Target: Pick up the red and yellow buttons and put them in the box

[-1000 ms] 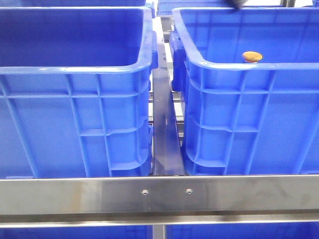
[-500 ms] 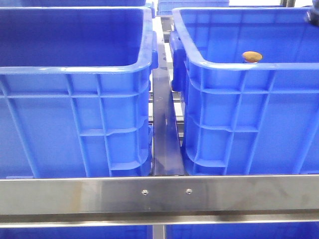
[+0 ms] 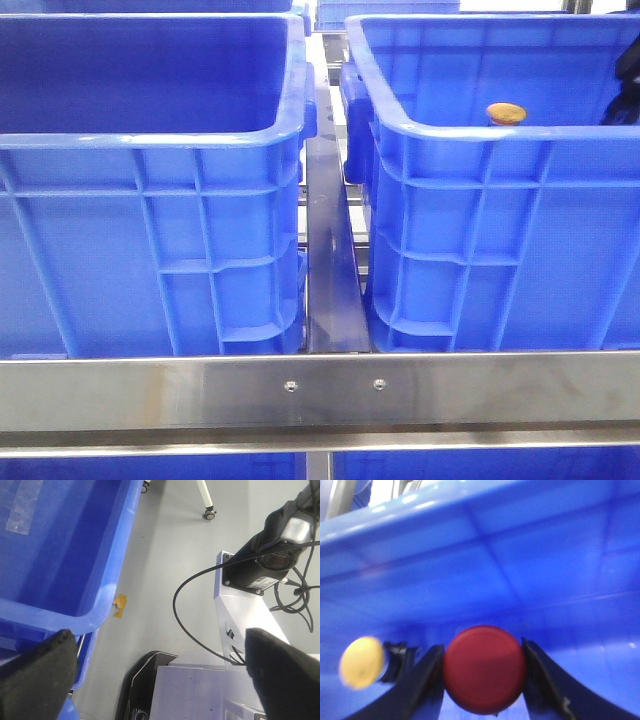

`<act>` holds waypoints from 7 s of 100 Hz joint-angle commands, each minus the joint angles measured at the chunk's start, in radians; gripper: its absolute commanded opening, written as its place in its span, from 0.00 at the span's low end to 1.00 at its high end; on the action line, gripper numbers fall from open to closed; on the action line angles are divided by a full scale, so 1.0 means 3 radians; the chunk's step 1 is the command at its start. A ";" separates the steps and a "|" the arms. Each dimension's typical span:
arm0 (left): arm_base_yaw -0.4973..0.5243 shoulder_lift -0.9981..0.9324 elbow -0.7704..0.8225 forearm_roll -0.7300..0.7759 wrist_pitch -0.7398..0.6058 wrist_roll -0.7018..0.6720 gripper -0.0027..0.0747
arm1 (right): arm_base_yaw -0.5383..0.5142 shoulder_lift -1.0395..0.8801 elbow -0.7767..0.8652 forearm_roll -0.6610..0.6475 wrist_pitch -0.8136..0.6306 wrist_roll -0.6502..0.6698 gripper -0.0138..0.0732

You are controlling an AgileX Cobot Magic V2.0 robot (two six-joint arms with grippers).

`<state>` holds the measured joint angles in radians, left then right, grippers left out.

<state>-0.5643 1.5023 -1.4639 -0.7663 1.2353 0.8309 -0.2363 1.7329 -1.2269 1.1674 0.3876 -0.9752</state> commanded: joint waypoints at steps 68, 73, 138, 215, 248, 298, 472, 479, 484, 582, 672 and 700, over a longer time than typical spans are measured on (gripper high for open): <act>0.0006 -0.0115 -0.0112 -0.0201 0.0056 -0.0033 0.84 | 0.0093 0.0357 -0.0473 0.0113 -0.0268 -0.0051 0.37; 0.0006 -0.0115 -0.0112 -0.0201 0.0056 -0.0033 0.84 | 0.0093 0.0357 -0.0473 0.0113 -0.0268 -0.0051 0.41; 0.0006 -0.0115 -0.0112 -0.0201 0.0056 -0.0033 0.84 | 0.0093 0.0307 -0.0473 0.0113 -0.0139 -0.0051 0.79; -0.0294 -0.0115 -0.0060 0.1564 -0.0765 -0.2082 0.69 | 0.0098 -0.1602 0.0896 0.0113 -0.0099 -0.0229 0.09; -0.0673 -0.0380 0.0374 0.2143 -0.1532 -0.2747 0.01 | 0.0249 -0.2547 0.1551 0.0106 -0.0382 -0.0265 0.09; -0.0736 -0.1691 0.2076 0.2442 -0.3149 -0.3153 0.01 | 0.0542 -0.3784 0.2429 0.0110 -0.0531 -0.0326 0.09; -0.0201 -0.3352 0.3532 0.2590 -0.3839 -0.3153 0.01 | 0.0542 -0.5168 0.3016 0.0120 -0.0125 -0.0326 0.09; 0.0025 -0.3474 0.3609 0.2677 -0.3839 -0.3153 0.01 | 0.0542 -0.5168 0.3016 0.0120 -0.0125 -0.0326 0.09; 0.0189 -0.3594 0.3677 0.2737 -0.3839 -0.3147 0.01 | 0.0542 -0.5168 0.3016 0.0120 -0.0125 -0.0326 0.09; 0.2105 -0.5129 0.5060 0.2577 -0.4008 -0.2791 0.01 | 0.0542 -0.5168 0.3016 0.0124 -0.0125 -0.0326 0.09; 0.2105 -0.5129 0.5060 0.2577 -0.4008 -0.2791 0.01 | 0.0535 -0.5168 0.3029 0.0107 -0.0189 -0.0339 0.09; 0.2105 -0.5129 0.5060 0.2577 -0.4008 -0.2791 0.01 | 0.0532 -0.5168 0.3183 0.0120 -0.0754 -0.0339 0.09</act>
<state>0.0638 -0.0059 0.0008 0.0156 0.1055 0.0000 -0.0751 0.1742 -0.2578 1.1767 0.2618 -1.0626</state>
